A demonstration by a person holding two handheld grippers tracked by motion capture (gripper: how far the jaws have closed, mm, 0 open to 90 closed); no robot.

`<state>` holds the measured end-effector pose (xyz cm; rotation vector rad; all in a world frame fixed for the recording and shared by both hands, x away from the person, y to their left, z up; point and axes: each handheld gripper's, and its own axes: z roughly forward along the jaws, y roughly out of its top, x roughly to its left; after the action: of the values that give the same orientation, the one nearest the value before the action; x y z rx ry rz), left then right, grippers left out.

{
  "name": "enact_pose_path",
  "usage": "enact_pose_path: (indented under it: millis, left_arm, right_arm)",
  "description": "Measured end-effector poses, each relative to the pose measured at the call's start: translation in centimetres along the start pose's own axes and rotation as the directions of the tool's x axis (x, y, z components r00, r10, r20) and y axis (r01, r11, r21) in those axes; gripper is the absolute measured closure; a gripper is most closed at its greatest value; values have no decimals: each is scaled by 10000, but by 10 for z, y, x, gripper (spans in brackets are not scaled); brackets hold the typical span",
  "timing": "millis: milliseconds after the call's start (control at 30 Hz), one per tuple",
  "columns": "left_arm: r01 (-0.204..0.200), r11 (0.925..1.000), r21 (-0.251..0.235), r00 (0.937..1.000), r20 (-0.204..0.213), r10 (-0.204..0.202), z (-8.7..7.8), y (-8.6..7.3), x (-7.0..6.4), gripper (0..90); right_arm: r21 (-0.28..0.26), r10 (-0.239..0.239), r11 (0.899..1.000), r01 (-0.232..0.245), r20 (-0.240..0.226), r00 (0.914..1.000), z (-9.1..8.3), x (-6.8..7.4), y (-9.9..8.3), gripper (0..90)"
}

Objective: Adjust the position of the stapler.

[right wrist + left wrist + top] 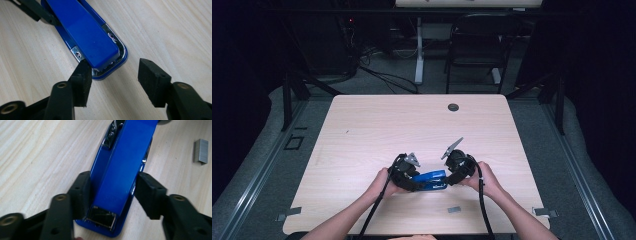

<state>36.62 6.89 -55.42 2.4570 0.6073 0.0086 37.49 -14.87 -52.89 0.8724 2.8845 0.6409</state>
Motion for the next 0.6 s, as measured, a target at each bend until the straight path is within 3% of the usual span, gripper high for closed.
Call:
enact_pose_path:
  millis: [33, 200, 267, 367, 600]
  left_arm:
    - [-73, 10000, 32, 10000, -3, 73, 3, 3, -1, 368]
    - [-161, 9999, -16, 9998, -86, 161, 4, 7, -5, 223]
    - [-264, 9996, -68, 9994, -229, 262, 1, 10, -6, 177]
    - [-179, 9996, -233, 9996, -233, 174, -2, 11, -5, 154]
    - [112, 9991, -408, 9998, -187, -120, -3, 15, 1, 98]
  right_arm:
    - [-172, 207, 9996, -210, -153, 9997, -1, -1, -3, 365]
    - [-109, 467, 9988, -468, -104, 9989, -7, -3, -10, 262]
    - [-58, 467, 9989, -466, 239, 9986, -15, -3, -13, 161]
    - [-206, 721, 9972, -713, 412, 9965, -21, -3, -19, 124]
    - [112, 929, 9955, -937, 577, 9940, -31, -6, -31, 0]
